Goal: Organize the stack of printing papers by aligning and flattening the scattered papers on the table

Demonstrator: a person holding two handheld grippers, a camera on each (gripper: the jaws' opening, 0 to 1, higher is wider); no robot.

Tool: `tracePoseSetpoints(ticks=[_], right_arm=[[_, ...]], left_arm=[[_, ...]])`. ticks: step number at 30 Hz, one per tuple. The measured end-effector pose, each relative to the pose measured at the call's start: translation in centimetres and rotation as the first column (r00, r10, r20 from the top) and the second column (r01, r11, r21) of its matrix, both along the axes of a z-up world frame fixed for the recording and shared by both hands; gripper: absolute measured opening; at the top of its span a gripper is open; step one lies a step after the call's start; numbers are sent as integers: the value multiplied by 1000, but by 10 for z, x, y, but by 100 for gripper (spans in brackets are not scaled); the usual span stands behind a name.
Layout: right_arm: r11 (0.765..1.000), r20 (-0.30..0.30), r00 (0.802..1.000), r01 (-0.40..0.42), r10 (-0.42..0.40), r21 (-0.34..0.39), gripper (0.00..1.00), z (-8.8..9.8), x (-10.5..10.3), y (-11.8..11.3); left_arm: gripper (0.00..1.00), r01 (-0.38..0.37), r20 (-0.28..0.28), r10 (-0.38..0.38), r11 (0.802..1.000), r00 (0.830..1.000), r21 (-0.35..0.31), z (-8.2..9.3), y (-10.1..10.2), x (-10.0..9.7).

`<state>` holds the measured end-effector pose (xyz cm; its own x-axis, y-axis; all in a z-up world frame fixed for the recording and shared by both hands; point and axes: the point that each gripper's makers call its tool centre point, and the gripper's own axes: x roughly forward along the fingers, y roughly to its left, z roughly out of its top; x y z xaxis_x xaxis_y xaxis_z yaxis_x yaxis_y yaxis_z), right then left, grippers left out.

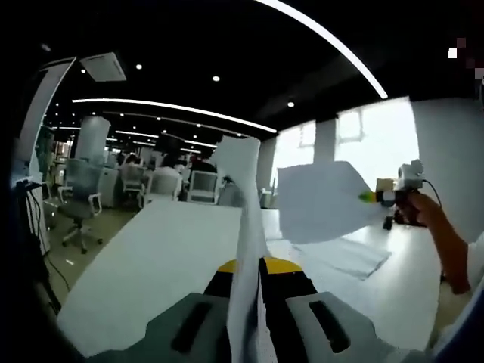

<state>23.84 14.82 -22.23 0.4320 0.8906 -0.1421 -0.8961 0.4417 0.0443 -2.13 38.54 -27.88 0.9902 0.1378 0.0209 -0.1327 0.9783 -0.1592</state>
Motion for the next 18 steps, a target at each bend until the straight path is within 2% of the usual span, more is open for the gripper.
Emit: tracePoseSetpoints(ticks=[18], right_arm=[[1000,-4,1000,-1,1,3,0,-2,1,0]], left_arm=[[6,3,-4,-3,1000,1000,-4,-1,1,3]])
